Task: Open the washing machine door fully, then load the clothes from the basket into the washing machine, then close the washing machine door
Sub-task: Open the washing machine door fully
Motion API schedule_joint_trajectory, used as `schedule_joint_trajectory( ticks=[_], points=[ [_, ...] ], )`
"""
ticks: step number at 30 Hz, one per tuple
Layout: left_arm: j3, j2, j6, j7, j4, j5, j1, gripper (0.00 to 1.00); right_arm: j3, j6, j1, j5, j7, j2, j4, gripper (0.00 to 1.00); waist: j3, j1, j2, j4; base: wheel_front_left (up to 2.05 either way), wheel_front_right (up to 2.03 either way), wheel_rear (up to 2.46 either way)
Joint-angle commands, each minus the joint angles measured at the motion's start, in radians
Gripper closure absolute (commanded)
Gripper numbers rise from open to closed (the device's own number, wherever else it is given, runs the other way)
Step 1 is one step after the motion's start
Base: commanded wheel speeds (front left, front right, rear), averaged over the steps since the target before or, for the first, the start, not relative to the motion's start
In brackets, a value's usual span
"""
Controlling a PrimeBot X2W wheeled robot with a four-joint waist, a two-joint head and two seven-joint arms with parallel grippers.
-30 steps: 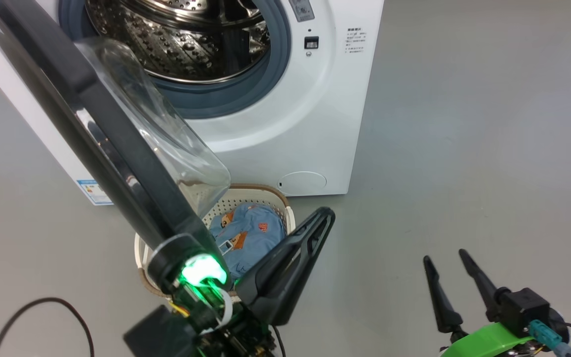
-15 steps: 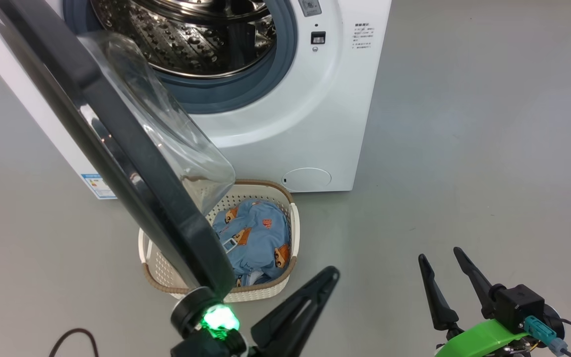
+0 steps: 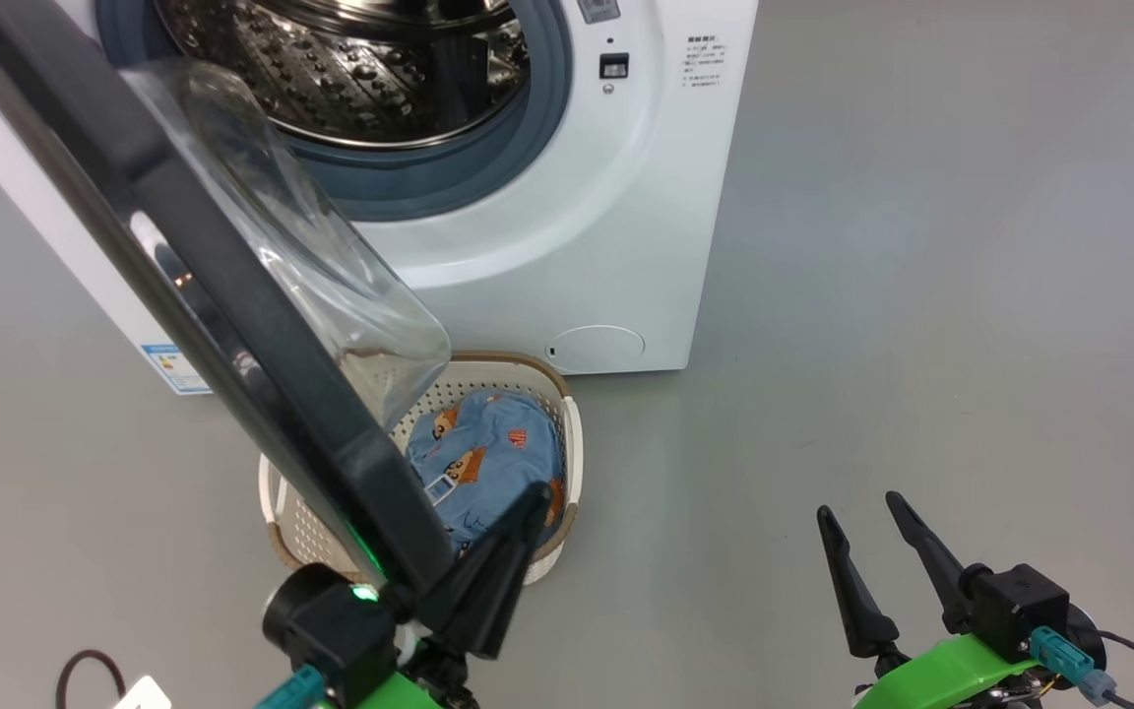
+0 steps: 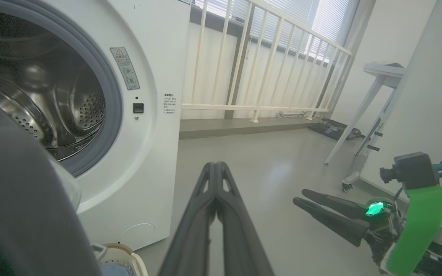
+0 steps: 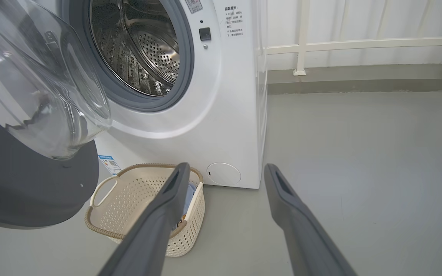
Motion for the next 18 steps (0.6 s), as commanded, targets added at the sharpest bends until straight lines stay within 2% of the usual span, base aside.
schedule_joint_trajectory(
  ticks=[1, 11, 18],
  points=[
    [0.043, -0.001, -0.003, -0.003, -0.012, 0.005, -0.017, 1.0, 0.025, 0.003, -0.038, 0.003, -0.012, -0.002, -0.021, 0.0, 0.004, 0.0, 0.0, -0.004, 0.0, 0.0, 0.0],
    [0.107, -0.031, -0.003, -0.003, 0.087, -0.008, -0.038, 1.0, 0.031, 0.003, -0.047, 0.019, -0.012, -0.002, -0.021, 0.0, 0.017, 0.0, 0.0, -0.038, 0.0, 0.0, 0.0],
    [0.151, -0.046, -0.003, -0.003, 0.112, -0.006, -0.033, 1.0, 0.022, 0.003, -0.044, 0.018, -0.012, -0.002, -0.022, 0.0, 0.029, 0.0, 0.0, -0.029, 0.0, 0.0, 0.0]
  ],
)
